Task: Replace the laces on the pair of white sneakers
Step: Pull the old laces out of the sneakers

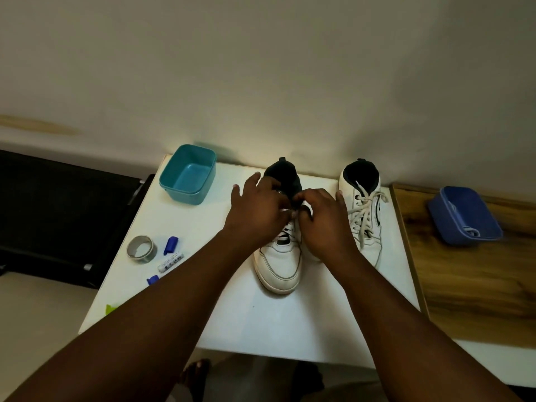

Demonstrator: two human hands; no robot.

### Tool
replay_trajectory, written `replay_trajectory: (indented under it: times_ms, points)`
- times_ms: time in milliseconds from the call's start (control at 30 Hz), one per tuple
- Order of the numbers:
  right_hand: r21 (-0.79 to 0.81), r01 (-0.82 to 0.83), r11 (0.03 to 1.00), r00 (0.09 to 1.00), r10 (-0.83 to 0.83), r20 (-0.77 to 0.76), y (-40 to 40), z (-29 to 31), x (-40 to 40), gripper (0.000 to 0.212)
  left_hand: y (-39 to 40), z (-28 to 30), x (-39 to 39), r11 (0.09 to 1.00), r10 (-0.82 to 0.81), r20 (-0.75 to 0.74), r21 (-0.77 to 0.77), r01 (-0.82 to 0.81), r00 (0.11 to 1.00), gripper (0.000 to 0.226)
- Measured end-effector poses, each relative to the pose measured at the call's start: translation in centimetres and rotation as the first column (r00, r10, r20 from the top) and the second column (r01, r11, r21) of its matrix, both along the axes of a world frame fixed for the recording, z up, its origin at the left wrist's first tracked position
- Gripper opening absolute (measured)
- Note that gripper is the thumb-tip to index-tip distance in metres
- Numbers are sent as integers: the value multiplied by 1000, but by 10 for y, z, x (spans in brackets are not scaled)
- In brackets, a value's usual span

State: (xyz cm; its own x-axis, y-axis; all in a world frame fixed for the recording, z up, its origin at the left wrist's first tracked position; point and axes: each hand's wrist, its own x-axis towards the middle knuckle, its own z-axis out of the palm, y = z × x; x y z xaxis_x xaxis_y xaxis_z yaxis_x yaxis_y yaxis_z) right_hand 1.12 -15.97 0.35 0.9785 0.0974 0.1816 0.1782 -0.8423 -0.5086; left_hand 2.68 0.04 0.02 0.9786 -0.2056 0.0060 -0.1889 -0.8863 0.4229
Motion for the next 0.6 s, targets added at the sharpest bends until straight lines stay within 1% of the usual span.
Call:
replay_trajectory:
  times_ms: [33, 67, 100, 133, 167, 200, 233, 267, 300, 333, 367, 400, 467, 533, 600]
  points:
    - [-10, 16, 1000, 1000, -16, 0, 0, 0, 0, 29, 1, -4, 2, 992, 42, 28, -124, -38, 999, 27]
    - [-19, 34, 999, 999, -34, -1, 0, 1, 1, 33, 1, -3, 2, 956, 126, 38, -271, -111, 991, 25]
    - [-27, 47, 999, 999, -47, -3, 1, 2, 1, 35, -1, -1, 3, 888, 237, 10, -408, -213, 971, 22]
    - [-34, 56, 998, 998, -56, -5, 2, 2, 1, 35, -2, 3, 2, 796, 342, -45, -518, -315, 939, 21]
    - [-42, 66, 997, 998, -66, -4, 2, 2, 1, 32, -3, 8, 1, 703, 419, -114, -587, -401, 901, 21]
    - [-46, 75, 996, 997, -76, -4, 2, 1, 0, 30, -3, 13, -2, 646, 446, -160, -624, -441, 881, 21]
    - [-43, 79, 996, 997, -79, -3, 2, 0, 0, 27, -2, 16, -5, 668, 436, -121, -620, -411, 892, 21]
    - [-38, 74, 997, 997, -74, 4, 1, -1, -1, 27, 0, 17, -7, 769, 394, -5, -545, -333, 919, 22]
    - [-33, 62, 997, 998, -62, 12, 1, -2, -1, 27, 3, 17, -7, 893, 306, 126, -382, -238, 944, 30]
    - [-34, 45, 998, 999, -44, 17, 1, -3, -1, 28, 5, 16, -6, 966, 195, 208, -211, -151, 959, 39]
    - [-39, 26, 999, 999, -26, 21, 1, -3, -2, 30, 7, 15, -4, 992, 107, 210, -85, -91, 972, 44]
    - [-44, 11, 999, 1000, -10, 28, 2, -4, -1, 32, 7, 16, -3, 999, 51, 180, 5, -53, 982, 43]
    - [-38, -12, 999, 999, 14, 40, 4, -4, -1, 33, 7, 13, -1, 992, -1, 97, 125, -11, 995, 36]
    - [-29, -32, 999, 998, 34, 53, 5, -5, -1, 31, 9, 9, 1, 992, -1, 60, 130, -7, 998, 29]
    - [-31, -34, 999, 997, 36, 69, 5, -7, 0, 26, 12, 6, 6, 998, 8, 74, 56, -12, 997, 24]
